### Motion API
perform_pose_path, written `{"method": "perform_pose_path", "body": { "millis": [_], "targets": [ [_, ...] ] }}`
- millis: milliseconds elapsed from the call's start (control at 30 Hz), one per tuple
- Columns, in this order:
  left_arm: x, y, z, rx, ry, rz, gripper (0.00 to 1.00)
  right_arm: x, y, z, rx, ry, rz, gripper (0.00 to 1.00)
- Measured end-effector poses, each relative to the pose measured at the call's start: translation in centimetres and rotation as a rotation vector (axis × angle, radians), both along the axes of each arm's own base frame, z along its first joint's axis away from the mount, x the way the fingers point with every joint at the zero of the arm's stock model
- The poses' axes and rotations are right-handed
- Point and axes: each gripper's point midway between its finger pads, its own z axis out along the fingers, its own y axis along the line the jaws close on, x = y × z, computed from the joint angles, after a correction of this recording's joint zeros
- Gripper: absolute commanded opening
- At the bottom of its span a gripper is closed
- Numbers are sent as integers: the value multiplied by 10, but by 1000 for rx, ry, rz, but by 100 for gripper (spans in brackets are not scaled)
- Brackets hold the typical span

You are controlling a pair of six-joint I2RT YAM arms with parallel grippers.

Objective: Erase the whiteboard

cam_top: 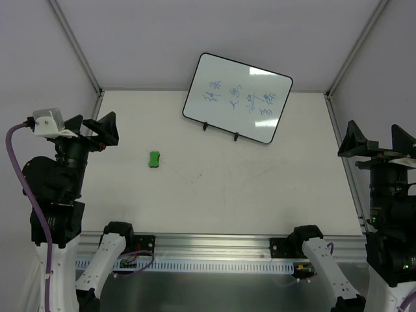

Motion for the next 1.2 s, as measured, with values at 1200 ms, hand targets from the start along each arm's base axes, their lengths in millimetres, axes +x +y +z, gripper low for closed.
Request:
{"method": "perform_pose_path", "body": {
  "millis": [1200],
  "targets": [
    [50,-8,-180,-101,421,14,99,191,160,-398,169,1001,33,88]
  ]
}}
